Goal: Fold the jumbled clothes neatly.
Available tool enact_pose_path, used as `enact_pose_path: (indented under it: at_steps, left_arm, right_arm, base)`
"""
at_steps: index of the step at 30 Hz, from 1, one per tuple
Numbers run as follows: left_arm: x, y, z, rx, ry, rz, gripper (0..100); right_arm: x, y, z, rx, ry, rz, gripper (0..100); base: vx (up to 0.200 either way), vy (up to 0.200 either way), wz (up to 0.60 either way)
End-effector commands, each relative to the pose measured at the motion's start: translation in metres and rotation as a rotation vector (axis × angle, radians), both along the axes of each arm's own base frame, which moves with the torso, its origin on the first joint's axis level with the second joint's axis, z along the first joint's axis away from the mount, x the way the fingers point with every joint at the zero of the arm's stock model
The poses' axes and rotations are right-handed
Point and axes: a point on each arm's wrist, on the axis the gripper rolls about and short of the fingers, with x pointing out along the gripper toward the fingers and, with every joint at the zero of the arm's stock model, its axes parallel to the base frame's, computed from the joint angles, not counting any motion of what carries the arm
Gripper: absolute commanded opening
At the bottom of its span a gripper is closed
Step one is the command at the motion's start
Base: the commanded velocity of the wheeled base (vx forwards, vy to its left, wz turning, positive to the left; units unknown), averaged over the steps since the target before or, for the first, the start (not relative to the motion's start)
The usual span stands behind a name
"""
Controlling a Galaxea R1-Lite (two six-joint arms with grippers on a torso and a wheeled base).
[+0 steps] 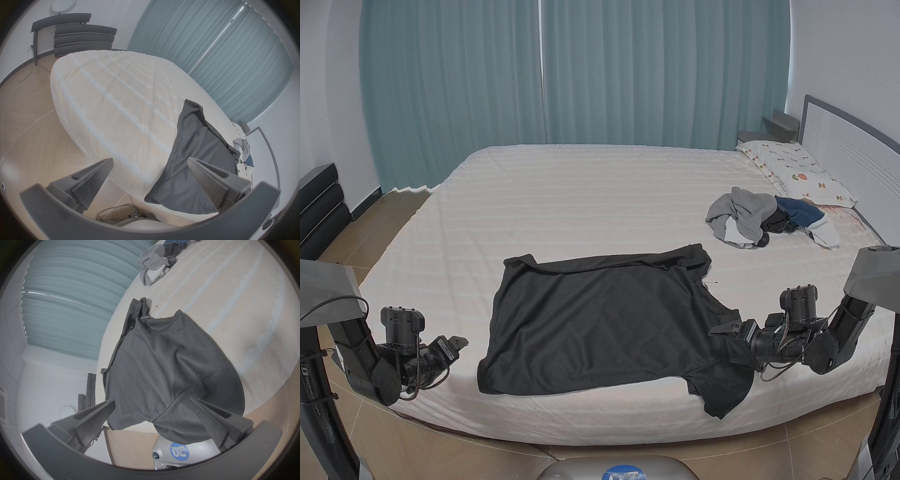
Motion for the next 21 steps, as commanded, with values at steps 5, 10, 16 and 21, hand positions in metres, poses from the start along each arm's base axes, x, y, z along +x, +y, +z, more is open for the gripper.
enact_pose_path:
  at_steps: [5, 10, 16, 21]
  left_arm:
    - [0.0, -0.005, -0.001, -0.019, 0.003, -0.002, 100]
    - [0.005, -0.009, 0.001, -0.044, -0.017, 0.006, 100]
    - [0.011, -0.013, 0.003, -0.082, -0.036, 0.021, 100]
    - [0.018, -0.014, 0.01, -0.121, -0.076, 0.053, 100]
  right_arm:
    - [0.001, 0.001, 0.001, -0.001, -0.007, 0.003, 100]
    - [0.001, 0.001, 0.001, -0.001, -0.007, 0.003, 100]
    - [0.001, 0.001, 0.001, -0.001, -0.007, 0.003, 100]
    - [0.001, 0.001, 0.001, -0.002, -0.009, 0.002, 100]
  base:
    - [0.16, 0.0, 0.0]
    - [0.2, 0.0, 0.0]
    - [0.2, 0.0, 0.0]
    - [0.0, 0.0, 0.0]
